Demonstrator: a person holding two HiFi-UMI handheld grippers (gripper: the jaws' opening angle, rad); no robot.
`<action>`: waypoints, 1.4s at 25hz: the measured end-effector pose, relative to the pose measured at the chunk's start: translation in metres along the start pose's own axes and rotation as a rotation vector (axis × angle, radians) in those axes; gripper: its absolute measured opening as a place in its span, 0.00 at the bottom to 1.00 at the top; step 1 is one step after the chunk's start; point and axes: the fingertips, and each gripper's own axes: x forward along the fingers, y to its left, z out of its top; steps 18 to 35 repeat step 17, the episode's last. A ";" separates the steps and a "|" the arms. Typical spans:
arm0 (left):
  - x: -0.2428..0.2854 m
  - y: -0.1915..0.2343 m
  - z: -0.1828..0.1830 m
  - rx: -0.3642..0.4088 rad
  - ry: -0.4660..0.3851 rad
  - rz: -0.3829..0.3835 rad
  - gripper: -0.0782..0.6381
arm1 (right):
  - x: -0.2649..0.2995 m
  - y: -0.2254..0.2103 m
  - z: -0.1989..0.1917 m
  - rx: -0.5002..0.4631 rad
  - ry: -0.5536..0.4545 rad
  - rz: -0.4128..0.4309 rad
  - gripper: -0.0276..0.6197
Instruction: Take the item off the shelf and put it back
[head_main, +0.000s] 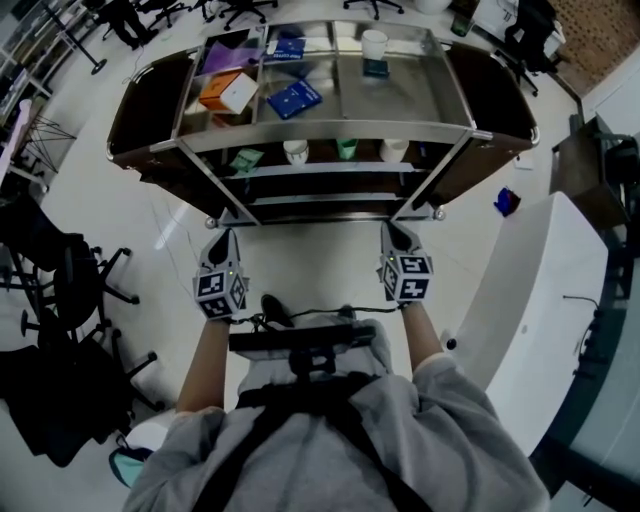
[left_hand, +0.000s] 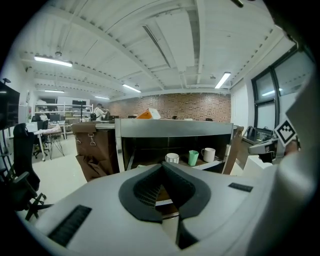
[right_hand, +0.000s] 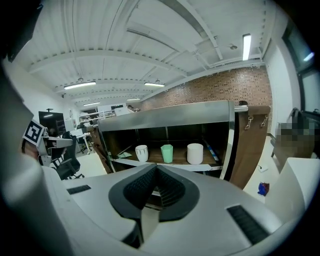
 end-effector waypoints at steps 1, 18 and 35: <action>-0.002 0.002 -0.001 -0.003 0.001 0.004 0.12 | 0.000 0.000 -0.002 0.002 0.003 0.000 0.05; -0.003 0.005 -0.020 -0.044 0.011 0.029 0.12 | -0.003 -0.010 -0.013 0.004 0.019 0.002 0.05; -0.003 0.005 -0.020 -0.044 0.011 0.029 0.12 | -0.003 -0.010 -0.013 0.004 0.019 0.002 0.05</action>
